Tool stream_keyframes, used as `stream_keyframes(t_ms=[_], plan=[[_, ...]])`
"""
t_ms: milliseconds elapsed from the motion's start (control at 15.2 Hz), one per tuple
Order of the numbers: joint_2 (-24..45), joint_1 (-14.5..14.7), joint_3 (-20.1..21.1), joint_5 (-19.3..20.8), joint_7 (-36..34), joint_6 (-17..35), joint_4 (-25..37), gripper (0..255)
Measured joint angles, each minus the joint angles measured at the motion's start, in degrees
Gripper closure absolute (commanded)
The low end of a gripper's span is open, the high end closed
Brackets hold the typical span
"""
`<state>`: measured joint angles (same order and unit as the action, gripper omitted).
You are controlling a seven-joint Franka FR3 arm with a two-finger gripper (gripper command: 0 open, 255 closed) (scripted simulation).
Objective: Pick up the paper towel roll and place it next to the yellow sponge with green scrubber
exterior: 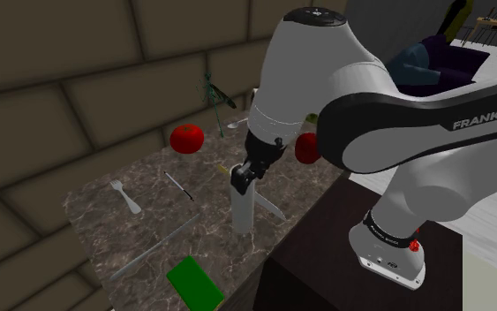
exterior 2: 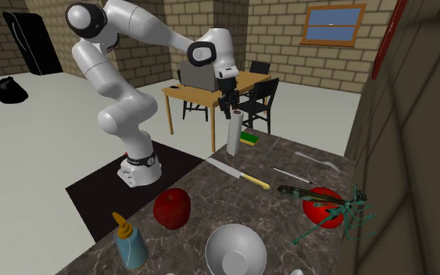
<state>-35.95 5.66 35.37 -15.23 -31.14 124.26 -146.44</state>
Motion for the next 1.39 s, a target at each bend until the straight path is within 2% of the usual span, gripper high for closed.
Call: stream_keyframes(t_ms=[330,660,726,1122,1386], plan=[[1.5,-0.1,1.5,-0.4,-0.5,4.0,-2.4,255],[1.6,-0.1,1.5,-0.4,-0.5,4.3,-2.7,255],[1.6,-0.1,1.5,-0.4,-0.5,4.3,-2.7,0],[1.6,-0.1,1.5,-0.4,-0.5,4.3,-2.7,0],[-1.5,0.6,-0.5,-0.2,-0.2,-2.1,0.7,0]])
